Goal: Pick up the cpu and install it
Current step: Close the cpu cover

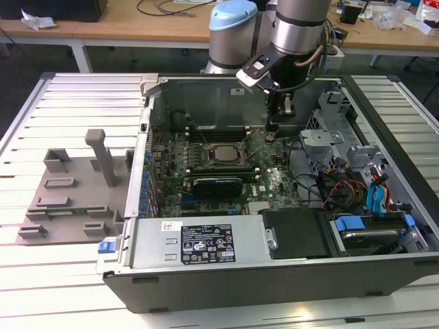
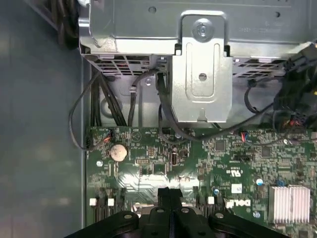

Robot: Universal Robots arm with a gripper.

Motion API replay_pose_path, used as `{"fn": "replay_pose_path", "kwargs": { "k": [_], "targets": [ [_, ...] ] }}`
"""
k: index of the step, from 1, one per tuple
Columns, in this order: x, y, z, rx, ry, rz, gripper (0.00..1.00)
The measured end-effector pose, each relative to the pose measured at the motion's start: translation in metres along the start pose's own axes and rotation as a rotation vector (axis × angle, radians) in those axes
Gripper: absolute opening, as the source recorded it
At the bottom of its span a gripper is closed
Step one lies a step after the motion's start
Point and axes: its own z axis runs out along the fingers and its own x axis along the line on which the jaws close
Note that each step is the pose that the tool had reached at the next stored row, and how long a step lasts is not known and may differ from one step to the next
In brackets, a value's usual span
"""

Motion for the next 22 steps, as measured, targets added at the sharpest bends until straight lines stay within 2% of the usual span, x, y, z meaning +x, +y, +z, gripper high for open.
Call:
{"fn": "replay_pose_path", "kwargs": {
  "k": [4,8,11,13,14,15,22],
  "targets": [
    [0.0023,0.0002,0.0144,-0.0023,-0.0007,-0.077,0.11],
    [0.0033,0.0003,0.0215,-0.0027,-0.0008,-0.092,0.11],
    [0.0034,-0.001,0.0216,-0.0027,-0.0005,-0.092,0.11],
    [0.0034,-0.0048,0.0216,-0.003,-0.0007,-0.092,0.11],
    [0.0035,-0.0123,0.0217,-0.0037,-0.0007,-0.092,0.11],
    [0.0035,-0.0167,0.0217,-0.0037,-0.0007,-0.092,0.11],
    [0.0037,-0.0309,0.0218,-0.0037,-0.0008,-0.092,0.11]
  ]
}}
